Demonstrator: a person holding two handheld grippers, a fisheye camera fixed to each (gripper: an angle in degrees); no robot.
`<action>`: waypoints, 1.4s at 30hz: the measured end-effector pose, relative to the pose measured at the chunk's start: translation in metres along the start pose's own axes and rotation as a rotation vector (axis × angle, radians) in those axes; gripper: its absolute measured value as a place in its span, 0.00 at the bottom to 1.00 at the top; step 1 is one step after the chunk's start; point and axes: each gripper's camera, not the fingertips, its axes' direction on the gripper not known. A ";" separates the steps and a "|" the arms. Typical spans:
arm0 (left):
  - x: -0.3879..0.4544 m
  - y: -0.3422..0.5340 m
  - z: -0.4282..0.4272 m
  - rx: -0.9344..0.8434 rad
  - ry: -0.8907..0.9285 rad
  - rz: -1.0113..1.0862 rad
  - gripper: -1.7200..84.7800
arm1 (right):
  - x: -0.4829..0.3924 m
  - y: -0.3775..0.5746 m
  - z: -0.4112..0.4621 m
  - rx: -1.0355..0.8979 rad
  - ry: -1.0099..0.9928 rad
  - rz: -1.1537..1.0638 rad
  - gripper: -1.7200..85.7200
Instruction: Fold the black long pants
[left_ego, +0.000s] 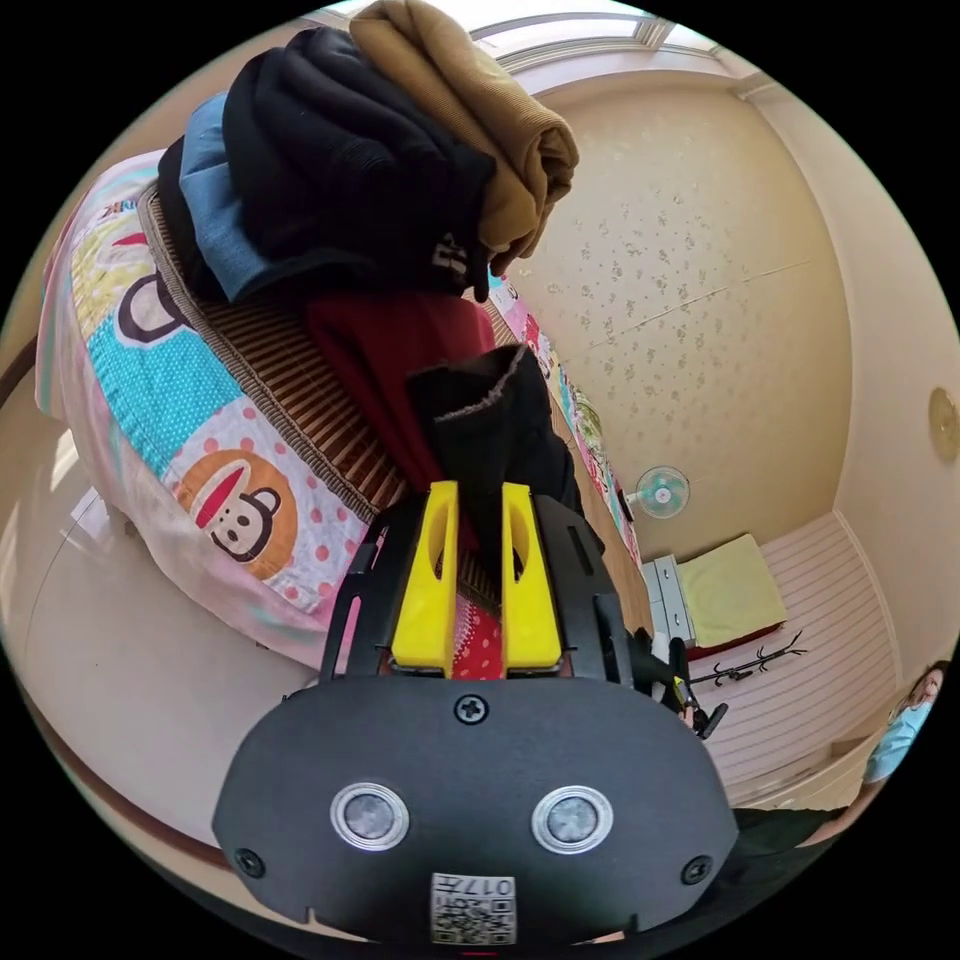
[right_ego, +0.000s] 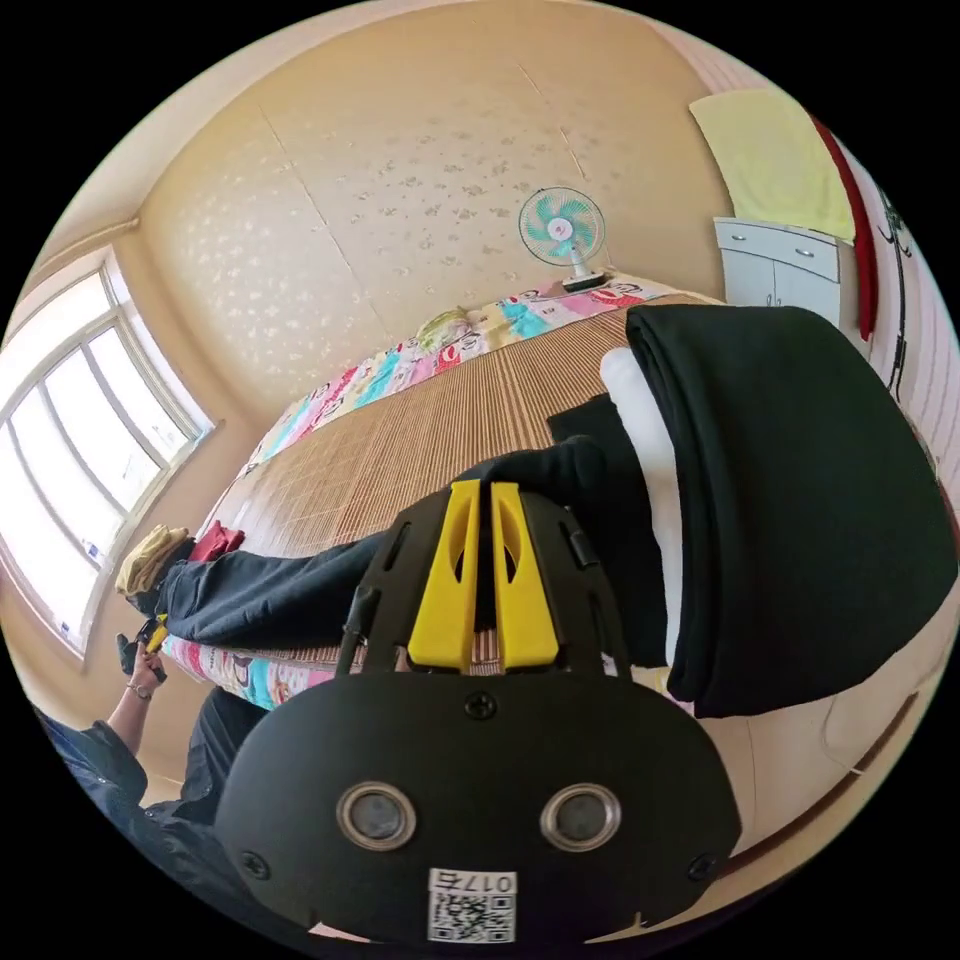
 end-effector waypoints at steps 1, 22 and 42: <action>-0.007 0.004 0.000 0.000 0.022 -0.014 0.10 | 0.018 0.010 0.025 -0.110 0.024 0.076 0.05; -0.048 0.023 -0.019 0.117 0.079 0.047 0.21 | -0.052 0.095 0.036 -0.080 0.277 0.115 0.09; -0.064 0.012 0.024 0.143 -0.020 0.165 0.13 | -0.154 0.128 0.094 -0.176 0.059 0.005 0.05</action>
